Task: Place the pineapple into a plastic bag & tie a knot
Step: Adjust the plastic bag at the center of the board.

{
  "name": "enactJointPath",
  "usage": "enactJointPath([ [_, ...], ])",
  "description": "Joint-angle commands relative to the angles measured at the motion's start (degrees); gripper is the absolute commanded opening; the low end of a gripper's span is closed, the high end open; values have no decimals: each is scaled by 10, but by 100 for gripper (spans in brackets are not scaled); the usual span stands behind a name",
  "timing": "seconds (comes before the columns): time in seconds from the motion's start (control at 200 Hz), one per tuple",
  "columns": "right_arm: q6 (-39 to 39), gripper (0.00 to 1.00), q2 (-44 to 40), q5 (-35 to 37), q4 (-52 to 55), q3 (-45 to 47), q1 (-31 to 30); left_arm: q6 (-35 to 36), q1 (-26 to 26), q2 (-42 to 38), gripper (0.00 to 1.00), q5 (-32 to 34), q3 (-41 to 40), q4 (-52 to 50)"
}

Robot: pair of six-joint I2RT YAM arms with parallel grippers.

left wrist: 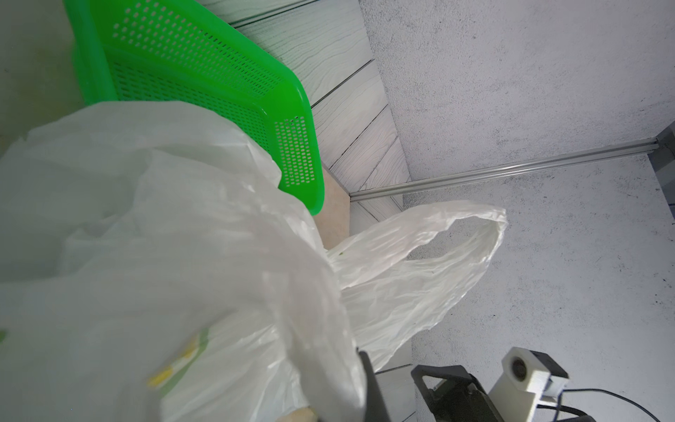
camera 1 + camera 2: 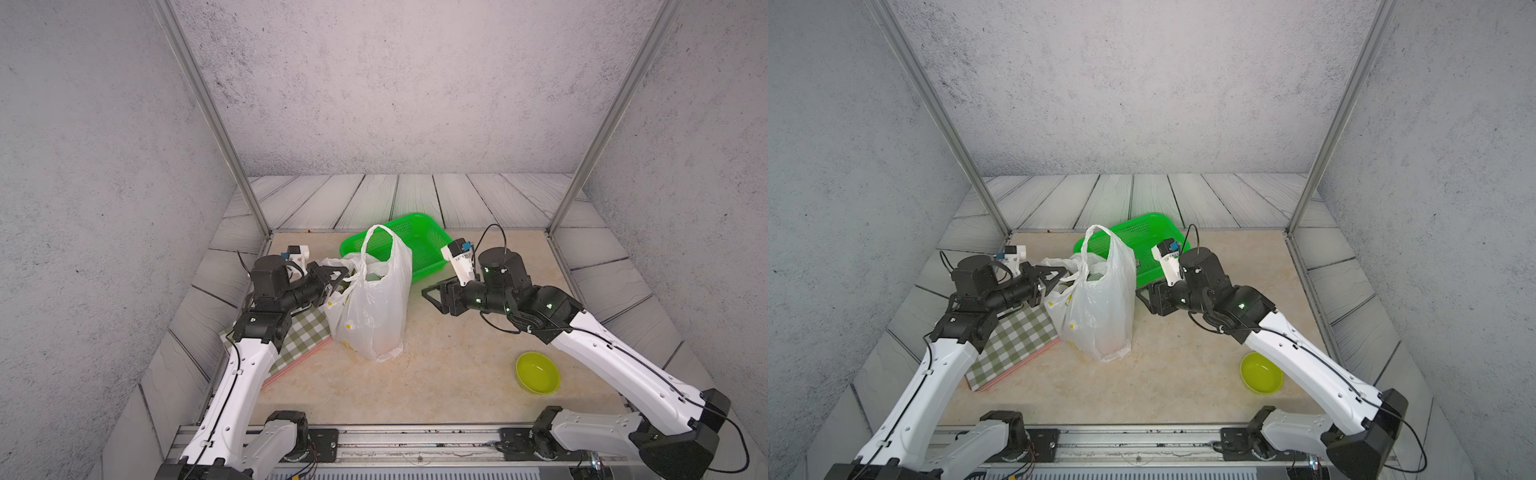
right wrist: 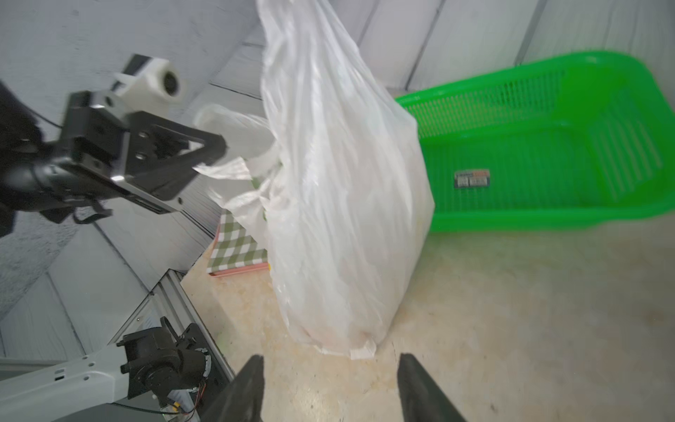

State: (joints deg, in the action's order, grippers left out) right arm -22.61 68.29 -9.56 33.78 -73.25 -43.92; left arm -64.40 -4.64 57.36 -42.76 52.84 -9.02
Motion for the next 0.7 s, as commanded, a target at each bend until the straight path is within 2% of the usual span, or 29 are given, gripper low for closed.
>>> enactJointPath([
  [0.0,27,68,-40,59,81,-5,1,-14,-3,-2,0,-20,5,36],
  [0.135,52,70,-41,7,87,-60,0,-46,-3,-8,0,-23,6,74],
  [0.3,74,73,28,1,94,-156,-1,-48,-3,-20,0,-22,24,62],
  [0.39,80,72,80,-49,95,-225,-2,-59,-3,-26,0,-18,25,64],
  [0.475,83,65,130,-80,96,-294,-22,-80,-3,-33,0,-10,20,78],
  [0.545,107,62,172,-72,109,-350,-56,-108,-3,-40,0,3,12,100],
  [0.606,152,62,206,-37,131,-392,-96,-127,-3,-44,0,13,11,117],
  [0.696,207,66,253,17,148,-432,-137,-135,-3,-44,0,22,29,107],
])
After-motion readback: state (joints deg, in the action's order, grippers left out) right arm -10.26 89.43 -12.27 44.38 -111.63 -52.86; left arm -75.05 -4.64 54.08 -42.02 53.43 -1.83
